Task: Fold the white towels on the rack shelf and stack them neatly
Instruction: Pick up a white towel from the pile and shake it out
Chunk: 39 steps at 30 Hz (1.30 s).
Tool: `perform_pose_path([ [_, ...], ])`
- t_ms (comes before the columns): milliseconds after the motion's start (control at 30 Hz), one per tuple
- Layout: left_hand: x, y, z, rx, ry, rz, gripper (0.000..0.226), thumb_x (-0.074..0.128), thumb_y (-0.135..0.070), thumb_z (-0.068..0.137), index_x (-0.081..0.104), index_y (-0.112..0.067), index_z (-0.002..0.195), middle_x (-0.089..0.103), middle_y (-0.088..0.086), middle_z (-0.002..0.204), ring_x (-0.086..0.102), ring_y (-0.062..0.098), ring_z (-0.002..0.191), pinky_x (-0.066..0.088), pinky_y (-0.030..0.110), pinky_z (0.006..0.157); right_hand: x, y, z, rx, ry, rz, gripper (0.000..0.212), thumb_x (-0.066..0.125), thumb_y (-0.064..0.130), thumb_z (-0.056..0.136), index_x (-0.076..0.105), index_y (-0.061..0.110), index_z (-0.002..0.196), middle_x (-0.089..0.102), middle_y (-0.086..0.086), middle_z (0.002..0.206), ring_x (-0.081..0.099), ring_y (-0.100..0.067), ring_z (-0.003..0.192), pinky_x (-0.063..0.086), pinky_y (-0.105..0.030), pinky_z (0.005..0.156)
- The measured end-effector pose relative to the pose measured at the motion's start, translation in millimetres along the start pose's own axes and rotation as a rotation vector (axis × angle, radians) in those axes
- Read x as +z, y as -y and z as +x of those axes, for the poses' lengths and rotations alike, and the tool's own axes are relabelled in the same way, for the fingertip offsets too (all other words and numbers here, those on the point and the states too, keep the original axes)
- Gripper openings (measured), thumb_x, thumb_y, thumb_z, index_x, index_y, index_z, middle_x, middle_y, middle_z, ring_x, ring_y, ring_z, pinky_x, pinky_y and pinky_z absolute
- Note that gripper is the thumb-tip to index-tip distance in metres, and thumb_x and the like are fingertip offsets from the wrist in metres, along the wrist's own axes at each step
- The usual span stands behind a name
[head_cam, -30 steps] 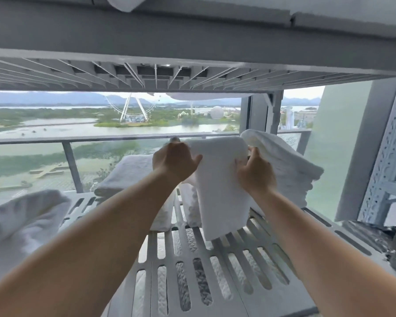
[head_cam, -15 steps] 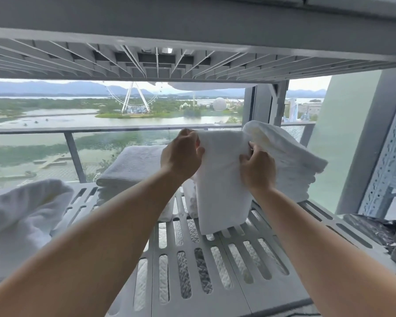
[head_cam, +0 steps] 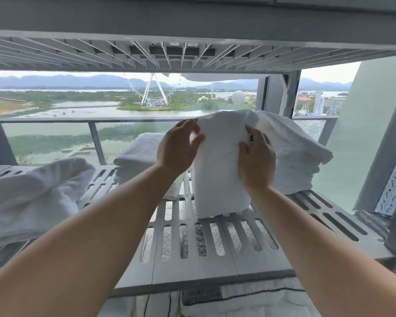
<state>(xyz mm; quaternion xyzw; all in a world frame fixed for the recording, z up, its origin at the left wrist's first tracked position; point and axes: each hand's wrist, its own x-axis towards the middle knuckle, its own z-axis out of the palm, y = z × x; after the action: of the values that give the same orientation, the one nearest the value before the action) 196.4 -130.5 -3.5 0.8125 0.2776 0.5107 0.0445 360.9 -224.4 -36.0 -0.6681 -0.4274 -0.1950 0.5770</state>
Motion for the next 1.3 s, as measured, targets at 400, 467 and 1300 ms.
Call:
perform_pose_path([
  [400, -55.2, -10.2, 3.7, 0.005, -0.088, 0.021, 0.011, 0.065, -0.031, 0.095, 0.062, -0.021, 0.099, 0.071, -0.007, 0.115, 0.068, 0.018, 0.104, 0.055, 0.040, 0.084, -16.8, 59.3, -9.5, -0.132, -0.004, 0.047, 0.044, 0.053, 0.007, 0.092, 0.057, 0.018, 0.135, 0.063, -0.004, 0.116, 0.056, -0.028, 0.109, 0.047, -0.046, 0.096],
  [467, -67.3, -10.2, 3.5, 0.022, -0.087, 0.019, 0.012, 0.065, -0.031, 0.095, 0.062, -0.021, 0.100, 0.072, -0.007, 0.112, 0.069, 0.016, 0.103, 0.055, 0.037, 0.084, -19.2, 73.0, -11.7, -0.138, -0.013, 0.044, 0.044, 0.053, 0.007, 0.092, 0.058, 0.017, 0.135, 0.063, -0.006, 0.116, 0.056, -0.029, 0.110, 0.047, -0.046, 0.096],
  [1300, -233.7, 45.5, -53.2, -0.052, -0.056, -0.111, 0.009, 0.062, -0.040, 0.093, 0.063, -0.033, 0.099, 0.070, -0.019, 0.106, 0.070, 0.007, 0.089, 0.055, 0.035, 0.086, -2.9, 244.0, -126.8, -0.256, -0.077, 0.074, 0.048, 0.050, 0.004, 0.087, 0.052, 0.020, 0.133, 0.061, 0.001, 0.127, 0.052, -0.024, 0.124, 0.043, -0.047, 0.103],
])
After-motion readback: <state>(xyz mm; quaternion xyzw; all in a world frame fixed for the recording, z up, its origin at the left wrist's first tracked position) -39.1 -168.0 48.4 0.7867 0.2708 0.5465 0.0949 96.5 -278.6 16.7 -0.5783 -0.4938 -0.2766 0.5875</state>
